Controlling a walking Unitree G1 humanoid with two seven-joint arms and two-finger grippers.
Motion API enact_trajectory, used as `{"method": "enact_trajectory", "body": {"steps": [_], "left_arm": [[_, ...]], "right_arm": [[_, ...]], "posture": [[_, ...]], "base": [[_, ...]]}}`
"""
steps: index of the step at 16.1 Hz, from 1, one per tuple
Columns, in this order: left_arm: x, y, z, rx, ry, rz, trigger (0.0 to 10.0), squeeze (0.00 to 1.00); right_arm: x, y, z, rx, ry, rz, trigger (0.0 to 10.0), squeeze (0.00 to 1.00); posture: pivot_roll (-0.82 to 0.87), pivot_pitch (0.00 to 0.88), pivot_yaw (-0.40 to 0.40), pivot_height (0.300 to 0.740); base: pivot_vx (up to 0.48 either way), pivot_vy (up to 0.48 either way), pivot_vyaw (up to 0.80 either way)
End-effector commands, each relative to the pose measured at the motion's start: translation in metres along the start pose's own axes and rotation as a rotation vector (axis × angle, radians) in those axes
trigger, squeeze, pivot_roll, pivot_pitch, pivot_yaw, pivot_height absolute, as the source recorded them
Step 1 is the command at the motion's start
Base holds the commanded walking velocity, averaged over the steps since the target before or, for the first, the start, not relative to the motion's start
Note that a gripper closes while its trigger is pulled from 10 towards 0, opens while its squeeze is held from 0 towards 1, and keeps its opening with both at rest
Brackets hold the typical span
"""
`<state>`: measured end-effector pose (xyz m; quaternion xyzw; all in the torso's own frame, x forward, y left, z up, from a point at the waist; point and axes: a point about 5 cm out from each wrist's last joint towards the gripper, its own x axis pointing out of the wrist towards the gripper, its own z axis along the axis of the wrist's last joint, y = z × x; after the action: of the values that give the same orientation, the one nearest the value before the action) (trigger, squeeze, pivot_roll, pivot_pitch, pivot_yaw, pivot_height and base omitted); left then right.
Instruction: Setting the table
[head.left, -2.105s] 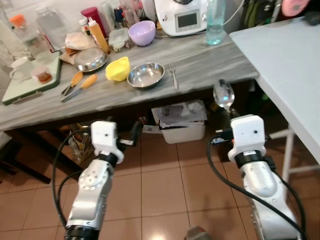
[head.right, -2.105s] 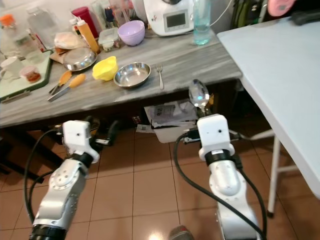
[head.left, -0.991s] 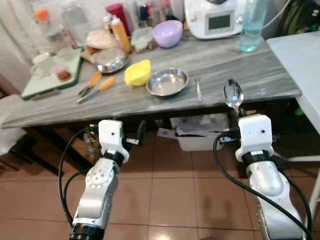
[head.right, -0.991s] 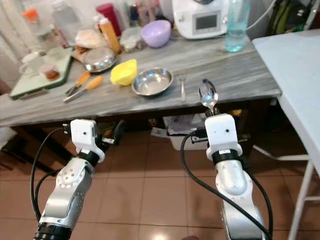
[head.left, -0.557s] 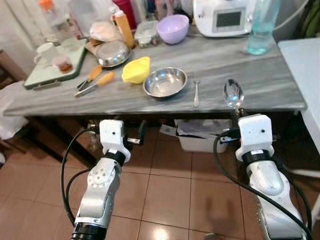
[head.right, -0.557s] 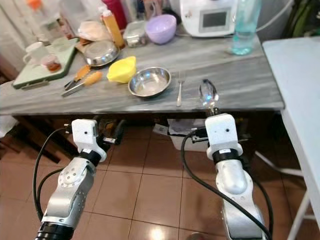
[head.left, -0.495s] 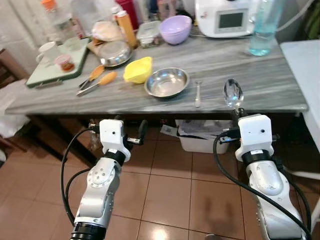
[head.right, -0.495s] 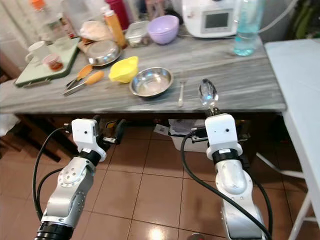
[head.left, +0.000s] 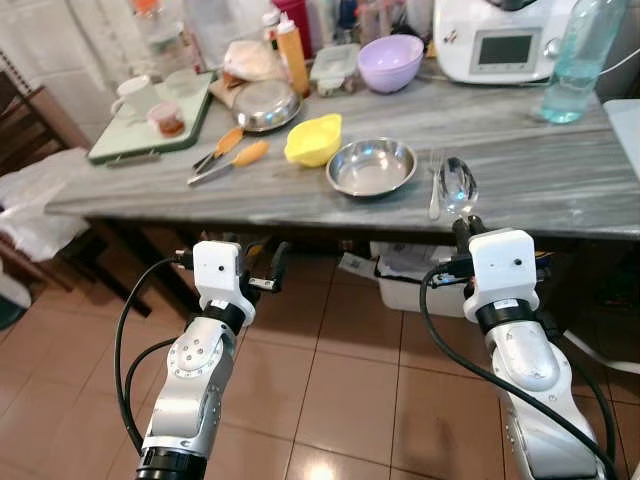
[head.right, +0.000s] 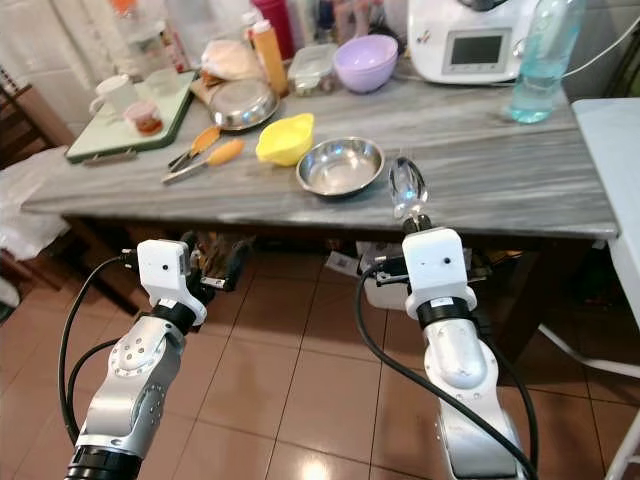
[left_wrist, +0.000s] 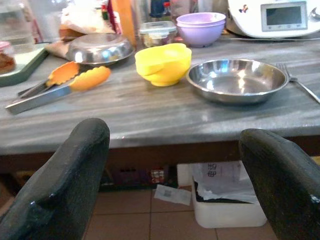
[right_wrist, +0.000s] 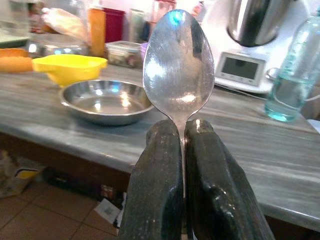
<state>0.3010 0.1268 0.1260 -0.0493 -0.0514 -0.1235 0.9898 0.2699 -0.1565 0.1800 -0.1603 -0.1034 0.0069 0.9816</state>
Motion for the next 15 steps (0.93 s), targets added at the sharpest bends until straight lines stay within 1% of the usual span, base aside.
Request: {"method": "enact_trajectory", "body": {"steps": [1,7,12,15], "left_arm": [[-0.0025,0.0053,0.0012,0.01,-0.004,0.003,10.0,0.0],[-0.0029,0.0035,0.0009,0.004,-0.004,-0.009,10.0,0.0],[-0.0026,0.0022,0.0007,0.003,-0.002,-0.016,10.0,0.0],[-0.0027,0.0011,-0.0002,0.001,0.002,-0.022,10.0,0.0]], "right_arm": [[0.0002,0.0033,0.0025,0.013,-0.008,0.001,10.0,0.0],[-0.0001,0.0029,0.0018,0.019,-0.001,-0.002,10.0,0.0],[-0.0006,0.0035,0.0018,0.021,0.0,-0.003,10.0,0.0],[-0.001,0.0036,0.0013,0.024,0.004,-0.004,10.0,0.0]], "posture": [[-0.35,0.13,0.22,0.74],[-0.35,0.134,0.221,0.74],[-0.35,0.136,0.223,0.74],[-0.35,0.136,0.223,0.74]], "base": [[0.315,0.0,0.0],[0.353,0.0,-0.56],[0.366,0.0,0.0],[0.369,0.0,-0.45]]}}
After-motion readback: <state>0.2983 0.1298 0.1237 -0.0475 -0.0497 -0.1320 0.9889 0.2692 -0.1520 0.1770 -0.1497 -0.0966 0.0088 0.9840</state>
